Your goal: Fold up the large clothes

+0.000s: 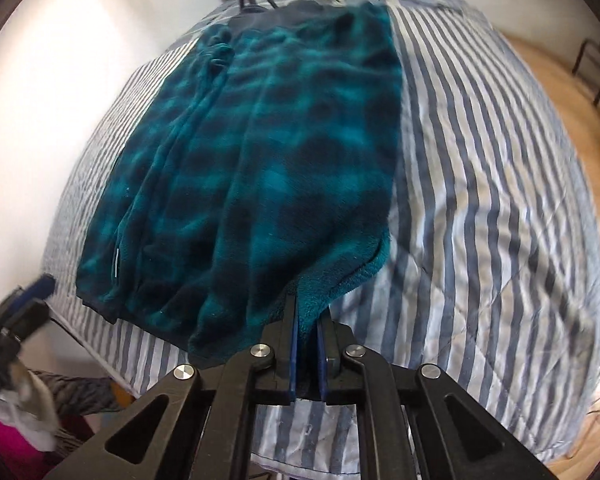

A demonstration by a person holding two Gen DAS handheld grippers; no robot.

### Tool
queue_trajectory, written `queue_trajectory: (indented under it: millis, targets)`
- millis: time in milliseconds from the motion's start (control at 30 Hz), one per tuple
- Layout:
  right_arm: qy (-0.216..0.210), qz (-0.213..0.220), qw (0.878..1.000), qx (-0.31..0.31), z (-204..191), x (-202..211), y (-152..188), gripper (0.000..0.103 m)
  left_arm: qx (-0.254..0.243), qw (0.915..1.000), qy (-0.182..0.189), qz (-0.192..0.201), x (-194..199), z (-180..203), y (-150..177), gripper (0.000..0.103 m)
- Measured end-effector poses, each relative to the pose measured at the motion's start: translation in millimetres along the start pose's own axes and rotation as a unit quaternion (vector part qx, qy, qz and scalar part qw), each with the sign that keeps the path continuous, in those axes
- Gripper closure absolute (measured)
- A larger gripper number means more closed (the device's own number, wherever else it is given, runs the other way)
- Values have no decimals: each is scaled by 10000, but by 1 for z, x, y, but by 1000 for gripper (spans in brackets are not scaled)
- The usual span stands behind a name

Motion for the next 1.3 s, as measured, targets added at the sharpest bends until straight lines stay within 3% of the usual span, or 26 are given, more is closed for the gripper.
queue_trajectory:
  millis: [200,433,667,900,1000,1100,1267,1300]
  targets:
    - [494,438,9967,470,-37,15,-3,98,480,9980,6,408,39,-36,-6,70]
    - [740,714,9887,1091,-100,2,-17,98,769,9955,35,557,55,-59,-5,70]
    - [894,526,9720,2110,-158,-38,-9,98,988,9931,-88,632,65,-81,-1,70]
    - [1312,229,9478,2898,-173,-85,10,98,1239,9910,-80,505,55,-95,5,70]
    - [838,188,9560,2805,-169,-81,8,86,1243,9912,-91,448,48,-94,6,70]
    - [-629,-65,9794,1917,-153,-70,-2,63,1193,9923,-48,329,37,-87,6,70]
    - [-1774,-86,9791,990,-123,-39,-16,63,1029,9946,88,120,13,-65,4,69]
    - [-1941,-81,9770,879,-118,-32,-17,62,981,9951,126,74,6,-58,2,64]
Point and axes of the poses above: each gripper's, at about its wrist camera, not at the fingertips, and x roughly against the way its jaws point, z to its right, y to its underside, the point moved 7 cm from there along -x, roughly the way its jaws point, and after that the axes turned 1 degree about -z, right-handed, at the moved point
